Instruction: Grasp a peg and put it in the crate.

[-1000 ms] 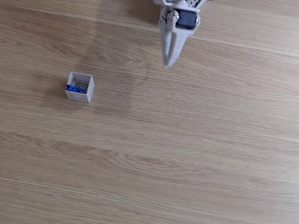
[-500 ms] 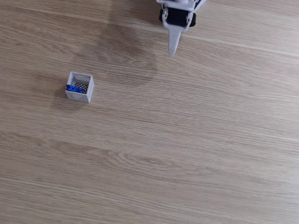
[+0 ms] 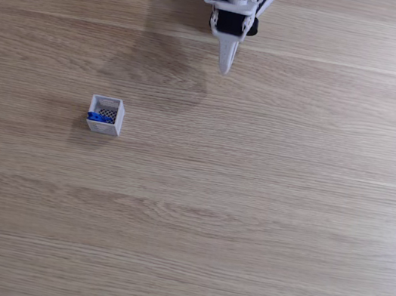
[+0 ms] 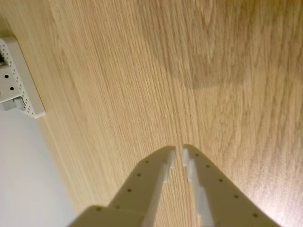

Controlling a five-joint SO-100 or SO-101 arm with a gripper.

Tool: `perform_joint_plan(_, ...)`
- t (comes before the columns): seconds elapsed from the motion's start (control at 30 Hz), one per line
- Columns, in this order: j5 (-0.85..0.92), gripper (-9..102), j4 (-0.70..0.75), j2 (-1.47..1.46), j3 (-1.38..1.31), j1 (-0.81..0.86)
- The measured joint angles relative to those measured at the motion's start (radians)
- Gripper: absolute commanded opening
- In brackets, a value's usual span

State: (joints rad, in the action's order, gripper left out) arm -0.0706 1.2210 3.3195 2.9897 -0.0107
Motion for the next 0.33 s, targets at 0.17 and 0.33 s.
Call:
perform_joint_plan(0.17,-0.009,-1,0.0,0.0,0.0,0.0)
perform_joint_plan(0.33,-0.011,-1,0.0,0.0,0.0,0.0)
